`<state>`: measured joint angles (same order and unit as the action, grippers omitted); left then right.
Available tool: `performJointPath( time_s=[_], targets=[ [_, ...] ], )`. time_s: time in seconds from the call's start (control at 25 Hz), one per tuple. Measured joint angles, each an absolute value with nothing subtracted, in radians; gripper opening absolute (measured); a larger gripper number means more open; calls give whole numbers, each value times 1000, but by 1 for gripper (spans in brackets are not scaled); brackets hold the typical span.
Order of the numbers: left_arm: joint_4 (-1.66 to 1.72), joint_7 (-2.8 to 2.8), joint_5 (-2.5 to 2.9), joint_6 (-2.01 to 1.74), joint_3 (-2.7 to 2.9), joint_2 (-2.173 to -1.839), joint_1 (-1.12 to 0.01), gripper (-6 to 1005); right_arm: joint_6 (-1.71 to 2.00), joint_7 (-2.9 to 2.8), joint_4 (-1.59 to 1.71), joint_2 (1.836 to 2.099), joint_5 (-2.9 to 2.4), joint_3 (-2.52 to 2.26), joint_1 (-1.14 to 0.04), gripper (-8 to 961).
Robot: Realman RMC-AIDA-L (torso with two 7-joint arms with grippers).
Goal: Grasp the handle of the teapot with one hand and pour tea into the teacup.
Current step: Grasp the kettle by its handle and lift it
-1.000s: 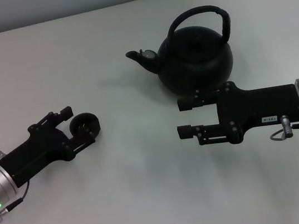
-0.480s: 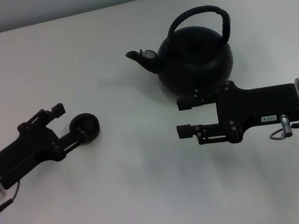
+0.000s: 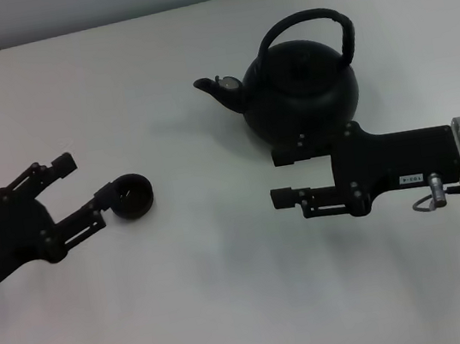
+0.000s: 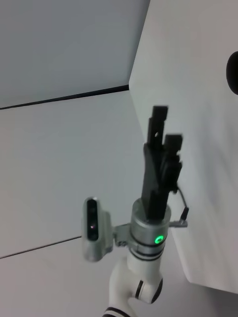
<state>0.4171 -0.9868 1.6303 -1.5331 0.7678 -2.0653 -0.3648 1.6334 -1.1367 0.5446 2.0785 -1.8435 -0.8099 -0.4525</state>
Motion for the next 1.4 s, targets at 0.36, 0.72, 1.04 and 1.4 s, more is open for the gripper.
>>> performJointPath(
  time_s=[0.36,0.72,1.04,1.4],
  targets=[
    [480,-896,1633,-1721,764,-2062,-307,803,1614,-1137,544,2080,-1844,-808,-456,606],
    [570,-902,1700,-1736,769,-2059,-266,803,1602,-1137,544,2082,-1839,-807,-453,606],
    [609,-963,1756,-1750,769,-2052,-268,803,1561,-1137,543,2082,-1827,-806,-446,607],
    [694,-1048,1793,-1739,761,-2049,-271,803,1512,-1133,543,2080,-1734,-805,-410,604]
  ],
)
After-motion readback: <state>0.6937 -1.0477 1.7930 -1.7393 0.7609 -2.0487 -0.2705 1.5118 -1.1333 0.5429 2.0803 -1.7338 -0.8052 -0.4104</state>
